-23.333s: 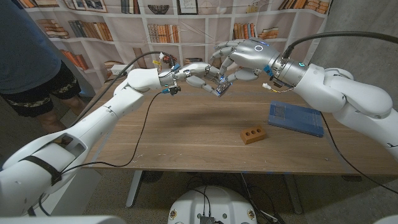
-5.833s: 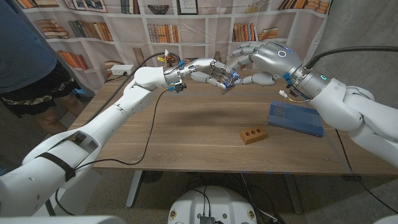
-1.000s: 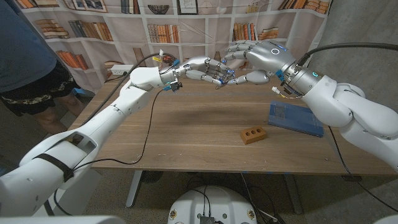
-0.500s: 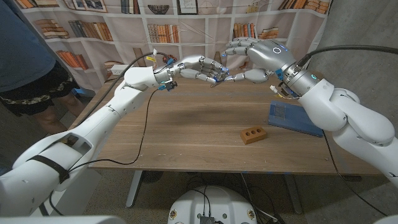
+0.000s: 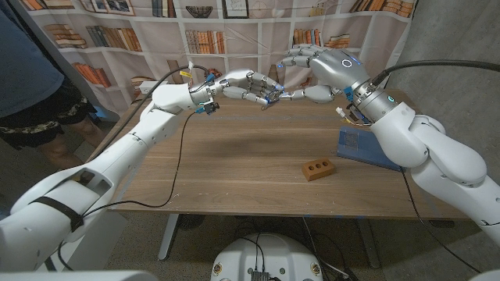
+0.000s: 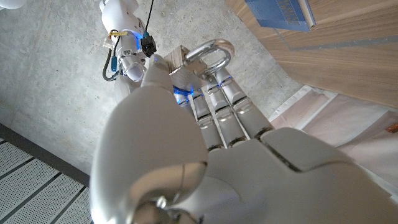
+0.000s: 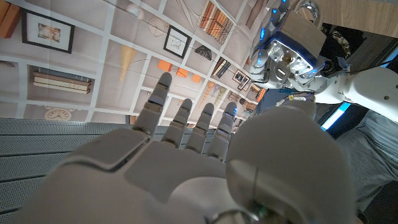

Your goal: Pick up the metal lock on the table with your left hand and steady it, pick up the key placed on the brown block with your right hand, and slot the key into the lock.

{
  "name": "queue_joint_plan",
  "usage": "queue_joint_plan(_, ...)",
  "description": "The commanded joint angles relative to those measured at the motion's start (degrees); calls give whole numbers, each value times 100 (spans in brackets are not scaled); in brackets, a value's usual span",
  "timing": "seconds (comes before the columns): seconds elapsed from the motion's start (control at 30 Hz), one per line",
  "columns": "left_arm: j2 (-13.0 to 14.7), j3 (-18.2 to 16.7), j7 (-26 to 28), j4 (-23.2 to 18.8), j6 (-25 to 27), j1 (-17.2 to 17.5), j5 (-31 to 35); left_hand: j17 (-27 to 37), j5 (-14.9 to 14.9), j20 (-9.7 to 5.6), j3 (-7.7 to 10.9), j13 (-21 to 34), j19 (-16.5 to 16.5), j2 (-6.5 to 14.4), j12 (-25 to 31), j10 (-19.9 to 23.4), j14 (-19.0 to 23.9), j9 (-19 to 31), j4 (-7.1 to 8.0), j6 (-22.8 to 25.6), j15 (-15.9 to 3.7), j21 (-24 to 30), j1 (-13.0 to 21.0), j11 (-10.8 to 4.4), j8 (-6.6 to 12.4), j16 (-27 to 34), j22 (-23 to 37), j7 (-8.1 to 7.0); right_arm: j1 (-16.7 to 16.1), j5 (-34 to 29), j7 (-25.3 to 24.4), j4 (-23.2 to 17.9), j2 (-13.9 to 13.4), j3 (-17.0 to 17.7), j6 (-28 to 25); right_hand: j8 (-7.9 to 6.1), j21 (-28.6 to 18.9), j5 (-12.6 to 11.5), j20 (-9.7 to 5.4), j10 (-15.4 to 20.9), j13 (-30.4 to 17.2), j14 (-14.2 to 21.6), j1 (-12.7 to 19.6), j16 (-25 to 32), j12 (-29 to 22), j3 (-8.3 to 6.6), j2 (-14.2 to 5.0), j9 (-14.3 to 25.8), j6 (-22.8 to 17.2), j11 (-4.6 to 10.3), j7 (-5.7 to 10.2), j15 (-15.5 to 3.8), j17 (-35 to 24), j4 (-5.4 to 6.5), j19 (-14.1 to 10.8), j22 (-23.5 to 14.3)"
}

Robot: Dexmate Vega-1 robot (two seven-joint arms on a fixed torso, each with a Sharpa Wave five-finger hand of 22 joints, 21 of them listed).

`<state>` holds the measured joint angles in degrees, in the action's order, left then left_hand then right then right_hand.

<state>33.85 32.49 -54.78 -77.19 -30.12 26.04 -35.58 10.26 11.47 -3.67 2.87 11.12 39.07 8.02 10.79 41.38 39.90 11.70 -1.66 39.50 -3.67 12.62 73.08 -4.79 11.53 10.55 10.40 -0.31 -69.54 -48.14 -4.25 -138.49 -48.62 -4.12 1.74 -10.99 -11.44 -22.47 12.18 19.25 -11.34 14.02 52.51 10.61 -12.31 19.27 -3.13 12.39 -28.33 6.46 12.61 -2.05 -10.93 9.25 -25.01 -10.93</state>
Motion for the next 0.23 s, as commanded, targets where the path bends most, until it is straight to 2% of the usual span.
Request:
queue_joint_plan(0.03,-66,41,97,9,-95,10,107,15,15,-82,35,26,-27,-8,44,46,7,4,10,0,-475,3,-29,-18,28,24,3,-15,-136,-9,-102,35,-104,40,-68,-15,-21,-49,-9,47,-16,46,-89,38,-31,5,6,18,8,-37,-17,27,-12,40,-11,-14)
queue_joint_plan(0.23,-161,84,22,154,-117,-54,69,15,14,-82,36,26,-25,-10,46,52,9,4,12,7,-474,3,-33,-19,32,24,4,-9,-140,26,-18,-3,-136,69,-131,-17,-27,-54,-8,41,-16,49,-106,39,-31,0,1,19,11,-39,-15,23,-12,38,-23,-14)
